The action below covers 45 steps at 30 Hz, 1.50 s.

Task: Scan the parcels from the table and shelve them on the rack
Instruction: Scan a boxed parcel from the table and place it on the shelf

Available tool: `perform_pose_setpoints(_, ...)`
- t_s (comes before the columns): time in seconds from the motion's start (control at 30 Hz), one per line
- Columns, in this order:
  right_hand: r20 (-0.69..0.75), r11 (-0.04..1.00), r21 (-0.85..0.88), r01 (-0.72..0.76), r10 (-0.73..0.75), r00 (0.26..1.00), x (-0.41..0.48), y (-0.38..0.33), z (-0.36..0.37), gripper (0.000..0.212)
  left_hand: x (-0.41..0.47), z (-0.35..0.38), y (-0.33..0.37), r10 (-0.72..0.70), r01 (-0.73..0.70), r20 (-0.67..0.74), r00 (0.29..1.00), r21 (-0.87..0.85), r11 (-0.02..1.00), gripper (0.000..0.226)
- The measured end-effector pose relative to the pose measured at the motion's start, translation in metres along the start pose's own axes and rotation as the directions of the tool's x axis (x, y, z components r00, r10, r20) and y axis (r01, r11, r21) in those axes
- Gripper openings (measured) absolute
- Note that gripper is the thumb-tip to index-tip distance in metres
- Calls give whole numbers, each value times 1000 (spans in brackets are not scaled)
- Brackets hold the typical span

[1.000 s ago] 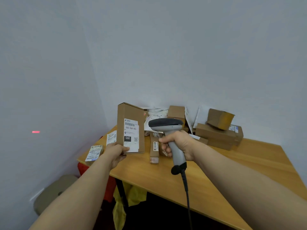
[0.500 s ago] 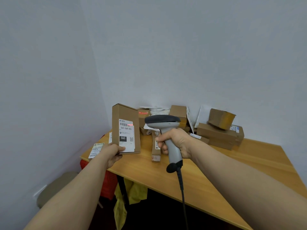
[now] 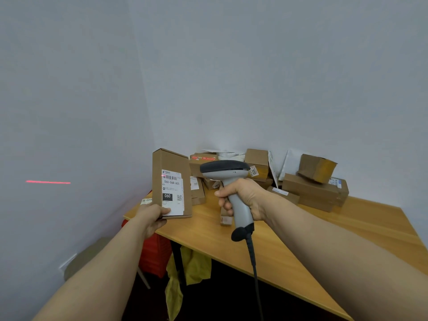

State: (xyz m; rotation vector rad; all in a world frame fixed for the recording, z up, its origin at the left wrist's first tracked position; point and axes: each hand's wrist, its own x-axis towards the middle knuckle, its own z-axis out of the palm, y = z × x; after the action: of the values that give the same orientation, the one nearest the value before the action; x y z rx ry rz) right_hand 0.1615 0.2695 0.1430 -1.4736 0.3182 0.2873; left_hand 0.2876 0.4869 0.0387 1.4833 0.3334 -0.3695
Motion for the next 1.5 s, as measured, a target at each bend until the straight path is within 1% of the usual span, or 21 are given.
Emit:
perform_pose_setpoints(0.1, 13, 1000, -10, -15, 15, 1000, -1, 0, 12, 12, -4, -10, 0, 3, -3, -15, 1000, -8, 1000, 36)
perform_pose_setpoints(0.27, 27, 999, -15, -41, 41, 999, -10, 5, 35, 17, -7, -31, -2, -2, 2, -4, 1000, -16, 1000, 41)
perform_pose_setpoints(0.4, 12, 992, 114, 59, -61, 998, -20, 13, 50, 12, -14, -48, -8, -17, 18, 20, 1000, -37, 999, 41)
perform_pose_setpoints(0.5, -1, 988, 116, 97, -97, 995, -29, 21, 57, 12, -31, -58, -13, -13, 21, 100, 995, -83, 996, 41)
perform_pose_setpoints(0.63, -124, 993, 67, 100, -91, 988, -37, 37, 74, 21, -73, -81, -19, 1, 47, 248, 969, -187, 981, 39)
perform_pose_setpoints(0.73, -199, 986, 62, 154, -139, 970, -43, 46, 93, 23, -116, -106, -20, 47, 34, 328, 944, -236, 971, 38)
perform_pose_setpoints(0.8, -176, 980, 61, 189, -176, 968, -50, 50, 106, 25, -148, -123, -21, 78, 20, 372, 925, -252, 968, 37)
perform_pose_setpoints(0.9, -119, 975, 67, 211, -202, 972, -68, 62, 126, 35, -195, -143, -30, 101, 2, 396, 913, -253, 968, 45)
perform_pose_setpoints(0.97, -56, 972, 85, 219, -215, 975, -88, 76, 140, 31, -231, -154, -45, 114, -6, 365, 924, -286, 958, 47)
perform_pose_setpoints(1.07, 75, 973, 79, 219, -224, 972, -120, 102, 164, 25, -288, -176, -78, 123, -15, 308, 943, -330, 944, 48)
perform_pose_setpoints(1.13, 169, 974, 60, 216, -224, 960, -142, 123, 186, 27, -329, -198, -101, 132, -44, 235, 963, -348, 936, 51)
perform_pose_setpoints(1.2, 254, 974, 44, 220, -224, 941, -164, 145, 215, 29, -371, -225, -121, 125, -71, 131, 984, -354, 933, 54)
perform_pose_setpoints(1.27, 332, 978, 33, 204, -204, 921, -189, 165, 247, 30, -413, -256, -139, 132, -102, 56, 990, -373, 922, 47)
perform_pose_setpoints(1.33, 424, 986, 35, 162, -162, 891, -214, 178, 281, 33, -453, -286, -155, 129, -132, -35, 991, -395, 909, 42)
perform_pose_setpoints(1.4, 520, 992, 19, 126, -118, 846, -236, 184, 313, 37, -489, -312, -168, 108, -163, -152, 982, -416, 895, 41)
perform_pose_setpoints(1.5, 641, 995, -4, 97, -72, 764, -265, 186, 359, 33, -533, -343, -182, 81, -226, -309, 948, -472, 852, 40)
